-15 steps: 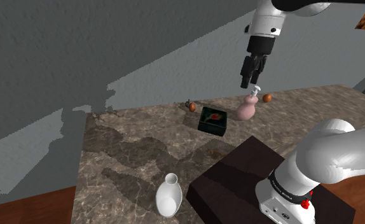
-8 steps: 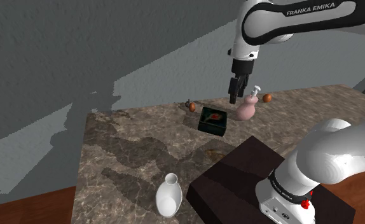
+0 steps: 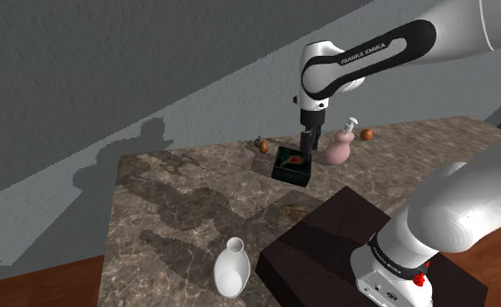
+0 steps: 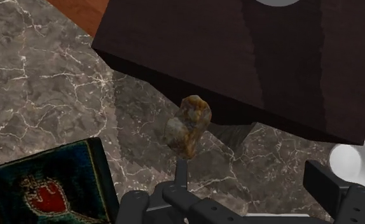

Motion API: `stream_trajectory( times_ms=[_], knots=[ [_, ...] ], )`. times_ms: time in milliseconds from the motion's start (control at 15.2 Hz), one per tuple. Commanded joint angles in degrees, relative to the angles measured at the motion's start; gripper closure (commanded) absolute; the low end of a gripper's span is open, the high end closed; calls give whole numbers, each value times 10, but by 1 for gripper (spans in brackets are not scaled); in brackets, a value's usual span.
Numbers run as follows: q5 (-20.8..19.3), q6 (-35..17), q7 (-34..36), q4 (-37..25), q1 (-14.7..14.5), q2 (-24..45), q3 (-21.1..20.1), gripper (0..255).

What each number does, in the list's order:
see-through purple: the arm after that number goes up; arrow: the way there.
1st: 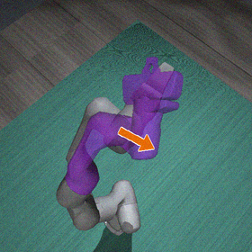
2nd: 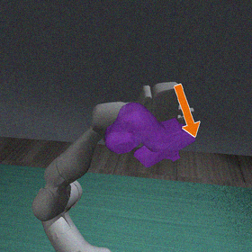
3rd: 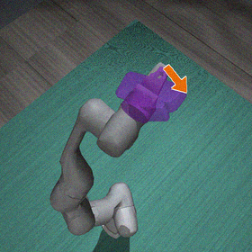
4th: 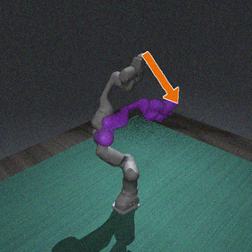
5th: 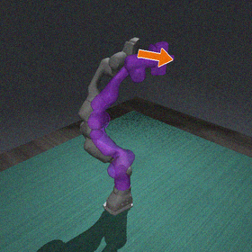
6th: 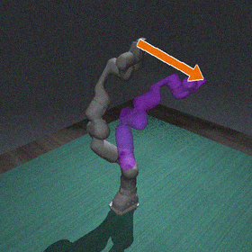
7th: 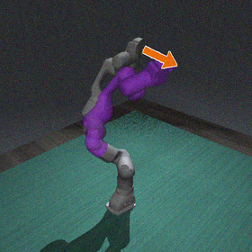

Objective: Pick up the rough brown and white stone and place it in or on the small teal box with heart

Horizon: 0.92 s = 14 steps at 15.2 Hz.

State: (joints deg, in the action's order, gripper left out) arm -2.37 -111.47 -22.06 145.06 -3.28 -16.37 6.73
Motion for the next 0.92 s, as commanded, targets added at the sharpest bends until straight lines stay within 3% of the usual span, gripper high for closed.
stream_trajectory(
  times_ms=[0, 858],
  knots=[
    [-8, -35, -13, 3, -1, 39, 1, 0],
    [-59, -214, -74, -79, -2, 351, 3, 0]
  ],
)
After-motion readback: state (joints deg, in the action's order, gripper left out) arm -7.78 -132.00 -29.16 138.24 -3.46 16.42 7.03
